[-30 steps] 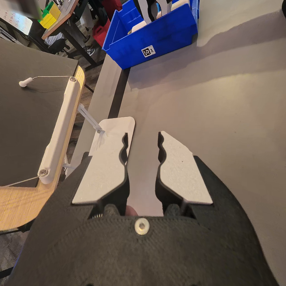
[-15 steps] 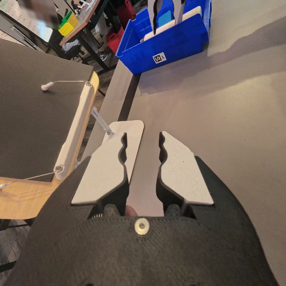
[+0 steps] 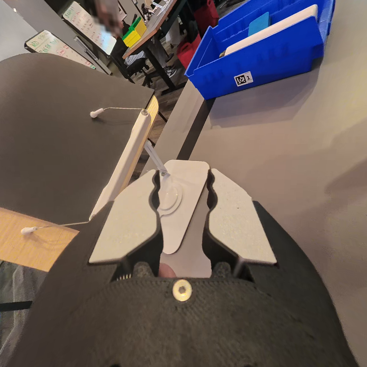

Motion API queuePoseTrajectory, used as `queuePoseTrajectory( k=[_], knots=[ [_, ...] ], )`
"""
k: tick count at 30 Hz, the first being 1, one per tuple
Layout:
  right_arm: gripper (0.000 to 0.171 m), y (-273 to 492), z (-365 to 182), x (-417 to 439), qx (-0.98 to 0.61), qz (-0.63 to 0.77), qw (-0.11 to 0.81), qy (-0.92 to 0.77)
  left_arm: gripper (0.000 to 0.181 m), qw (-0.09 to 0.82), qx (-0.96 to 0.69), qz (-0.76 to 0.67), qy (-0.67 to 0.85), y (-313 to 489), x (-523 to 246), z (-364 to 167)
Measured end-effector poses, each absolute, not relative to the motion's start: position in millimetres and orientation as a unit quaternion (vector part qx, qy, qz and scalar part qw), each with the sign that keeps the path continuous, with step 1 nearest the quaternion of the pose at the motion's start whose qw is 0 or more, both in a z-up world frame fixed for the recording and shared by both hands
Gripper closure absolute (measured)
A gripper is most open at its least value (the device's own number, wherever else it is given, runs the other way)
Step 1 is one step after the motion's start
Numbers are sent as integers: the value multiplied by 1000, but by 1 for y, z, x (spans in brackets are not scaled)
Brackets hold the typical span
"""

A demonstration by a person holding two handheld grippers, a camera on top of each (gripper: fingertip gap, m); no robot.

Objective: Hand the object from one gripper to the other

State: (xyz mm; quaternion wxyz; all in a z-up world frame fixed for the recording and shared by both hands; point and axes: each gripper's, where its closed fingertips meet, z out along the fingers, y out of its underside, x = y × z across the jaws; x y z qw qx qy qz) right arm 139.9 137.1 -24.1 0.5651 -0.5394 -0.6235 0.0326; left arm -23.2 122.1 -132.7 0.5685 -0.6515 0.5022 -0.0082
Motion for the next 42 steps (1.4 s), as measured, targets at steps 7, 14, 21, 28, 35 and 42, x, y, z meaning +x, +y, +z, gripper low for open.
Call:
queuePoseTrajectory(
  k=[7, 14, 21, 28, 35, 42],
  knots=[
    [117, 119, -31, 111, -503, 87, 599, -616, 136, 592, -657, 7, 467, 129, -42, -115],
    [118, 127, -30, 117, -507, 77, 609, -605, 136, 648, -660, 59, 375, 136, -104, -56],
    [120, 132, -34, 116, -506, 56, 609, -608, 136, 583, -741, 179, 281, 157, -241, -37],
    [120, 133, -38, 112, -508, 48, 603, -613, 136, 455, -870, 137, 132, 156, -352, -131],
    [120, 134, -37, 120, -511, 37, 602, -612, 136, 266, -957, 74, 92, 156, -377, -253],
    [120, 143, -38, 136, -524, 4, 600, -605, 136, 157, -980, 89, 80, 161, -399, -305]
  ],
)
